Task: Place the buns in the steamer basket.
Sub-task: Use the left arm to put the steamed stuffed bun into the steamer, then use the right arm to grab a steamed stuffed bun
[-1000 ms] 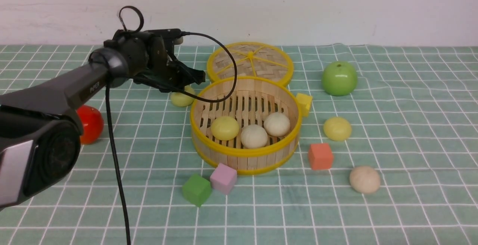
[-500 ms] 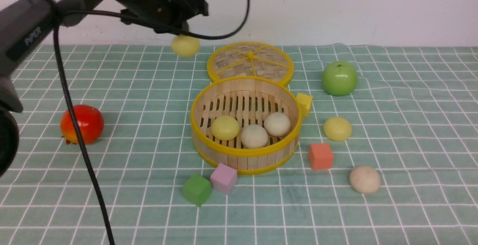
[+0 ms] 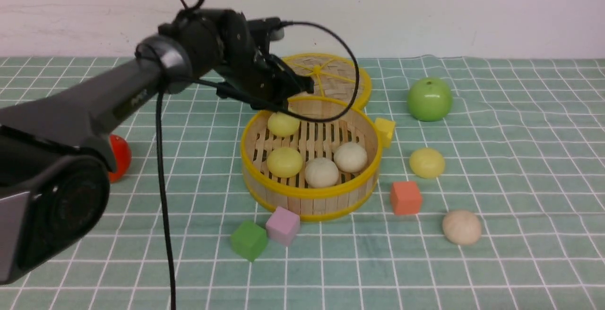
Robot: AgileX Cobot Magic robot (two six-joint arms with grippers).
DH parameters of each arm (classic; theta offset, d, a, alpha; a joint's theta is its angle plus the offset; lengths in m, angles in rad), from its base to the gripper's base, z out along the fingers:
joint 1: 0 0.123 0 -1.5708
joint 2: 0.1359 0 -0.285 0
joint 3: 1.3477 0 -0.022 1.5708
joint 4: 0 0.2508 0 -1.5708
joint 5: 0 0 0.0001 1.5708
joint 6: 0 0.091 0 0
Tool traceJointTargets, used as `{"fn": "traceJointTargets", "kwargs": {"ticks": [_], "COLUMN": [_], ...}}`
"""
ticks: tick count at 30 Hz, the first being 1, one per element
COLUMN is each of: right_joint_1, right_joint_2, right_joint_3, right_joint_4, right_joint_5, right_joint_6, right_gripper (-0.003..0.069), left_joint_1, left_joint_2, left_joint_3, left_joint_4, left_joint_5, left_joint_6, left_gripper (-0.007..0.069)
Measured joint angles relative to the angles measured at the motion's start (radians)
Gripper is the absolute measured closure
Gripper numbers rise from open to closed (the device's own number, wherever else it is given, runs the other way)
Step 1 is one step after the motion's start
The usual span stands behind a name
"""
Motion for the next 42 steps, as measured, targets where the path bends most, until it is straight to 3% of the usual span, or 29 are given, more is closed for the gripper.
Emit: {"fn": "traceJointTargets", "kwargs": {"ticks": [7,15,21,27,33,38,40,42], "right_joint_1": [0.0,0.0,0.0,0.0,0.0,0.0,0.0,0.0], "right_joint_2": [0.0,0.0,0.0,0.0,0.0,0.0,0.0,0.0], "right_joint_3": [0.0,0.0,0.0,0.0,0.0,0.0,0.0,0.0], "right_joint_4": [0.0,0.0,0.0,0.0,0.0,0.0,0.0,0.0], "right_joint_5": [0.0,0.0,0.0,0.0,0.0,0.0,0.0,0.0], "right_joint_6": [0.0,0.0,0.0,0.0,0.0,0.0,0.0,0.0], "right_gripper": [0.0421,0.0421,0.0421,0.0421,0.0421,0.0421,0.0421,0.0421], "left_joint_1": [0.0,0.0,0.0,0.0,0.0,0.0,0.0,0.0], "left_joint_2": [0.01,-0.143,-0.388,-0.649,-0.971,-1.33,-1.405,-1.613], "left_joint_3": [0.0,0.001,0.001,0.015,0.225,0.608,0.7,0.946], "left_joint_4": [0.007,0.096,0.106,0.189,0.21,0.207,0.206,0.199], "left_joint_5": [0.013,0.163,0.369,0.512,0.512,0.508,0.492,0.389], "left_joint_6": [-0.031,-0.113,-0.065,-0.097,-0.194,-0.21,-0.21,-0.21], "left_gripper": [0.0538,0.0183,0.0113,0.0161,0.0361,0.0607,0.0637,0.0638]}}
